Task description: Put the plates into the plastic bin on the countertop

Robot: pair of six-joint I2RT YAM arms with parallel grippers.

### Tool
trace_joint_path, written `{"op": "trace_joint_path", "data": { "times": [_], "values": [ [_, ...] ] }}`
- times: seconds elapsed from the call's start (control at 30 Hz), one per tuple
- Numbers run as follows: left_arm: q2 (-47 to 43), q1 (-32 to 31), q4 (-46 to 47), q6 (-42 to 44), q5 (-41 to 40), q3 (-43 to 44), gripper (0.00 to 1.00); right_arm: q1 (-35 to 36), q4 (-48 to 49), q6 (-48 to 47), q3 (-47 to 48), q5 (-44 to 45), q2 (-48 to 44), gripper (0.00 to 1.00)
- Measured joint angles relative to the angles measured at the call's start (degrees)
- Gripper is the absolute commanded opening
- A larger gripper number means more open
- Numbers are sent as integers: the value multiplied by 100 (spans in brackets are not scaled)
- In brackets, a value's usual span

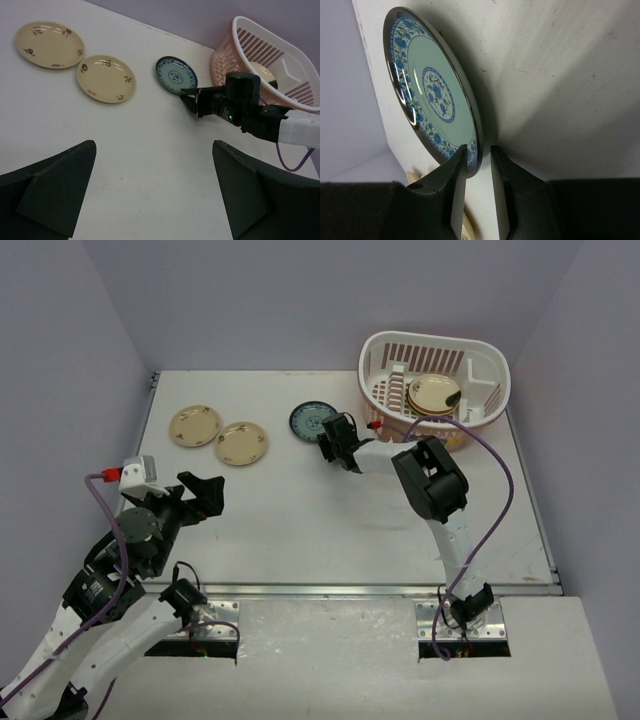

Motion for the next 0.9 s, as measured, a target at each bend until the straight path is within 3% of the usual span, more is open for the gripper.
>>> {"op": "trace_joint_path", "data": {
  "times": [0.1, 0.17, 0.23, 0.4, 0.6, 0.77, 0.9],
  "values": [
    [-21, 0, 9, 0, 16, 0, 100, -1, -50, 131, 210, -7, 134, 27],
    [-30, 0, 13, 1, 34, 0, 100, -1, -96, 196, 330, -11, 210, 4],
    [-32, 0, 17, 12, 53, 0, 100, -1, -140, 260, 386, -29, 269, 0],
    [-34, 0, 28, 20, 83, 0, 100, 24, 181, 369, 117, -70, 204, 0],
    [-65, 0, 27, 20, 90, 0, 100, 145, 1136, 197, -1196, -284, -408, 0],
    [-149, 0, 27, 17, 61, 0, 100, 282, 1673, -631, -2427, -911, -1237, 0],
    [-159, 0, 24, 17, 18, 0, 100, 306, 1644, -1317, -2790, -1347, -2110, 0]
  ]
}}
